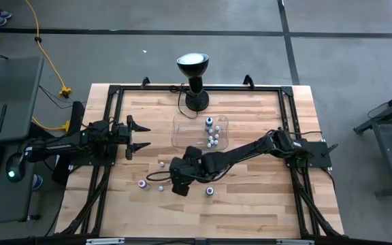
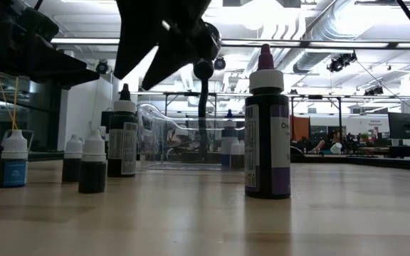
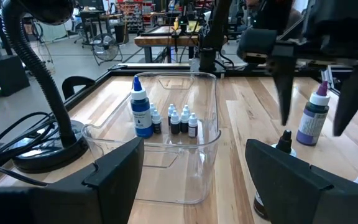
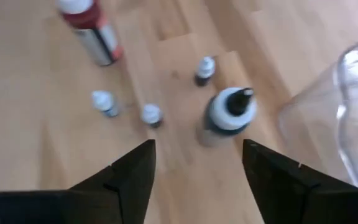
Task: Pick & Place food coloring
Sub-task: Put the black food coloring bottle into the transparent bin
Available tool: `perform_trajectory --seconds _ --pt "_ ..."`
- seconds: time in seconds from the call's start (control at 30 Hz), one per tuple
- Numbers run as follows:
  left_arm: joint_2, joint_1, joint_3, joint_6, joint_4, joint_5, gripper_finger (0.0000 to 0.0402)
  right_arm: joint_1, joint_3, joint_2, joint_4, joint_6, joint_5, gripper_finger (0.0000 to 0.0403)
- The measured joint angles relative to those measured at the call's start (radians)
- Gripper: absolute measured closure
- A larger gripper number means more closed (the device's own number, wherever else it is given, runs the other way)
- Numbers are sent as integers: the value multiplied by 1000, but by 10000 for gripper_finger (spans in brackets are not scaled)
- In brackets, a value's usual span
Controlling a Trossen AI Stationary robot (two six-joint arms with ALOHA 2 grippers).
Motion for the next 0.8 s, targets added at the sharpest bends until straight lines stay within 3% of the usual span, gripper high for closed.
perform_trajectory --seconds 0.23,0.8 --pt "0 0 0 0 0 0 124 -21 -84 0 112 22 -13 162" --pt "0 0 0 0 0 0 124 -32 -180 0 319 -1 89 163"
